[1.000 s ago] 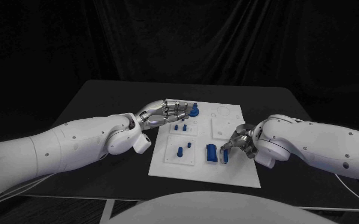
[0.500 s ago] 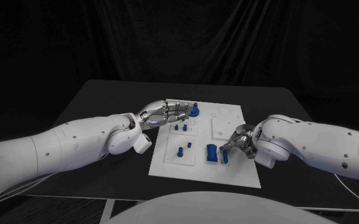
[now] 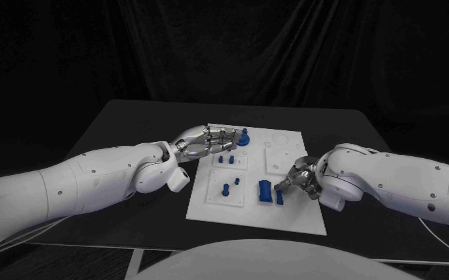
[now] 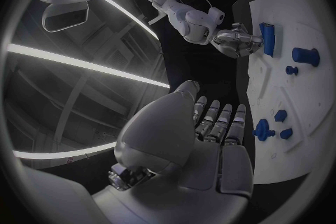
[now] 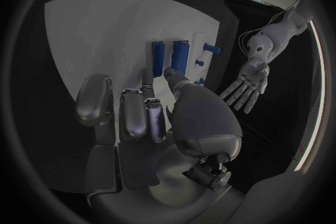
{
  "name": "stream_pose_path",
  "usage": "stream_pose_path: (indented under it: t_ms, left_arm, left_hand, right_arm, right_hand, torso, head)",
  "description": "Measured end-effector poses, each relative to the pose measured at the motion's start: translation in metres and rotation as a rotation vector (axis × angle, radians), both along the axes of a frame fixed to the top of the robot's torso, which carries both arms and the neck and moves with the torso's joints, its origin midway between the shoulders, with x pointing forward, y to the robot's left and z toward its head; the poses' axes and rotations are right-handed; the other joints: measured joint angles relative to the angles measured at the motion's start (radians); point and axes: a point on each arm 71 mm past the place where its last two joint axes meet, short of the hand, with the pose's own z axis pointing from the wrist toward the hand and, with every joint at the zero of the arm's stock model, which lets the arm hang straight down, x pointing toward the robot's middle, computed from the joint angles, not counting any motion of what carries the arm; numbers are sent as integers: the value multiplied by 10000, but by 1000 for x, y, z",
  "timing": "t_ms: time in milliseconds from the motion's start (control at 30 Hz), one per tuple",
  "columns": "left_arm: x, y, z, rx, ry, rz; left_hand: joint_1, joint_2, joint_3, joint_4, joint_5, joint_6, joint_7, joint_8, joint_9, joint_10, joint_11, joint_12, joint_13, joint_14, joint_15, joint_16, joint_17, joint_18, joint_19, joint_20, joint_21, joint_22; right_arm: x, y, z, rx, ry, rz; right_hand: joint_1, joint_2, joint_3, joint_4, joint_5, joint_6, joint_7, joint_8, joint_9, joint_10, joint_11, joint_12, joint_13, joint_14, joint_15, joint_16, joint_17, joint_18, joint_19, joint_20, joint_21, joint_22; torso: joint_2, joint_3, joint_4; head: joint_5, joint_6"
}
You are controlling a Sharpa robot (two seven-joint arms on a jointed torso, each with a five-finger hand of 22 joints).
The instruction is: Assemble the parts on the task board
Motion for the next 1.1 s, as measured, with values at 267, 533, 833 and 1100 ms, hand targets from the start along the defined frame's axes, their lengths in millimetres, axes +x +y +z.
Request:
stream_pose_path:
  t_ms: [267, 533, 833, 1100]
  left_arm:
    - [0, 0, 0, 6, 18, -5]
    - [-1, 0, -1, 7, 34, -12]
    - [-1, 1, -1, -2, 42, -7]
    - [-1, 4, -1, -24, 14, 45]
  left_hand:
    - [0, 0, 28, -28, 0, 0, 0, 0, 0, 0, 0, 0, 0, 0, 0, 39, 0, 0, 0, 0, -38, -11]
    - [0, 0, 28, -28, 0, 0, 0, 37, 11, 0, 0, 0, 0, 0, 0, 39, -2, 0, 0, 0, -38, -10]
    - [0, 0, 83, -28, 0, 92, 17, 36, 10, 31, 31, 0, 0, 3, -3, 39, -3, -2, -37, -37, -38, 6]
    - [0, 0, 182, -71, 42, 160, 19, 77, 21, 85, 46, 0, 8, 37, -37, 77, 6, -1, 21, -17, -38, 133]
  right_arm:
    - [0, 0, 0, -22, 5, 43]
    - [0, -1, 0, -44, -7, 25]
    - [-5, -12, 4, -21, -138, -118]
    - [-19, -32, 22, 1027, -1458, -203]
  right_hand:
    - [-402, 217, -264, 326, -60, 33, 33, 0, -41, 0, 0, 0, 0, 0, 0, 0, 9, 0, 0, 0, 0, -1]
    - [-755, 539, -260, 733, 792, 33, 33, 0, -89, 0, 0, 0, 0, 0, 0, 0, -1, 0, 0, 0, 0, -2]
    - [-1349, 213, -866, 1338, -922, 32, 33, 73, -103, 0, 0, 0, 0, 0, 0, 0, -46, 0, 0, 0, -78, -2]
    - [986, 283, -309, 18, 3121, -450, 107, 49, -221, 0, 0, 0, 0, 0, 1, 620, 1036, -1, 0, 0, 847, -3]
  torso:
    - [0, 0, 0]
    - [0, 1, 0]
    - [-1, 3, 0]
    - [-1, 4, 0]
  head:
    - [4, 0]
    - [8, 0]
    - [64, 0]
    - [127, 0]
